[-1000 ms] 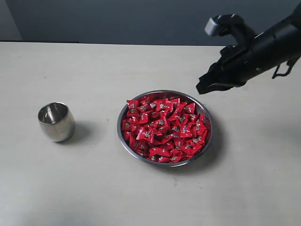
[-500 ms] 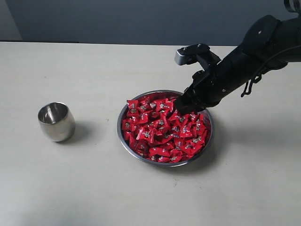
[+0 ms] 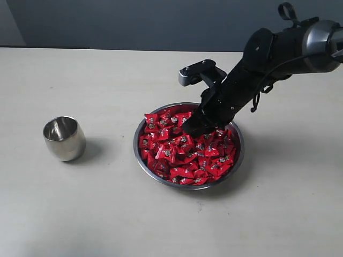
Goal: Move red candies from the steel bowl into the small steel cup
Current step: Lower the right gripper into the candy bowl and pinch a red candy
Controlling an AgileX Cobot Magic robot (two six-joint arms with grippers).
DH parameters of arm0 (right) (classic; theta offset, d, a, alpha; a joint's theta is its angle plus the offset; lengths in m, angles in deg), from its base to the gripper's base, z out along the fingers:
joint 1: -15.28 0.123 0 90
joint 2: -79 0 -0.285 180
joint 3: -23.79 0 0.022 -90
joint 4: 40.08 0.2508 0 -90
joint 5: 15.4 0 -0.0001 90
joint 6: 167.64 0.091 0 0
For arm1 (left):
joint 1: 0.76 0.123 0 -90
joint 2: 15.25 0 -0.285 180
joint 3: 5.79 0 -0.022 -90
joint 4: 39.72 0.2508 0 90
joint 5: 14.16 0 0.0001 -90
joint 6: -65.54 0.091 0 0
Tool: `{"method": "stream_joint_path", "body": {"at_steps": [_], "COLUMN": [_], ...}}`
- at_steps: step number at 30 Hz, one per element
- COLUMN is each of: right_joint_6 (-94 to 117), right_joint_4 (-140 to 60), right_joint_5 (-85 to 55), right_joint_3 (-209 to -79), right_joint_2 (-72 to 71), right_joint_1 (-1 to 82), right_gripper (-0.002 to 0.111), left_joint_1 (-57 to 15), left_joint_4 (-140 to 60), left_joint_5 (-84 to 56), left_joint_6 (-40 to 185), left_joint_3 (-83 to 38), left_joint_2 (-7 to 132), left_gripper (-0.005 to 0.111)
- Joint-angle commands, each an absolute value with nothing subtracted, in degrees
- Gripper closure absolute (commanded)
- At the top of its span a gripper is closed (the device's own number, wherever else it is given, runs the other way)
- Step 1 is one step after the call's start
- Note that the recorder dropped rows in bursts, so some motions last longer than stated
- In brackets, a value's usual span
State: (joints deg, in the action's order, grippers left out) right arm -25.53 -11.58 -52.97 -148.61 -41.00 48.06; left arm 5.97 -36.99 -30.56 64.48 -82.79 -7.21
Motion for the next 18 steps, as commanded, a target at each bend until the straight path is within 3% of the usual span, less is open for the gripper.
{"method": "stream_joint_path", "body": {"at_steps": [1,14,18], "right_joint_6": [-22.13,-19.55,-19.09], "right_joint_4": [-18.39,-23.19,-23.06], "right_joint_5": [-53.42,-54.74,-54.62], "right_joint_3": [-150.47,-152.47,-152.47], "right_joint_2": [-41.74,-42.34,-42.34], "right_joint_1": [49.15,50.14,50.42], "right_gripper": [0.075,0.074,0.068], "left_joint_1": [6.0,6.0,6.0], "left_joint_4": [-37.12,-37.12,-37.12], "left_joint_5": [-30.47,-30.47,-30.47], "left_joint_6": [64.42,64.42,64.42], "left_joint_3": [-83.0,-83.0,-83.0], "left_joint_2": [-7.47,-7.47,-7.47], "left_gripper": [0.106,0.106,0.106]}}
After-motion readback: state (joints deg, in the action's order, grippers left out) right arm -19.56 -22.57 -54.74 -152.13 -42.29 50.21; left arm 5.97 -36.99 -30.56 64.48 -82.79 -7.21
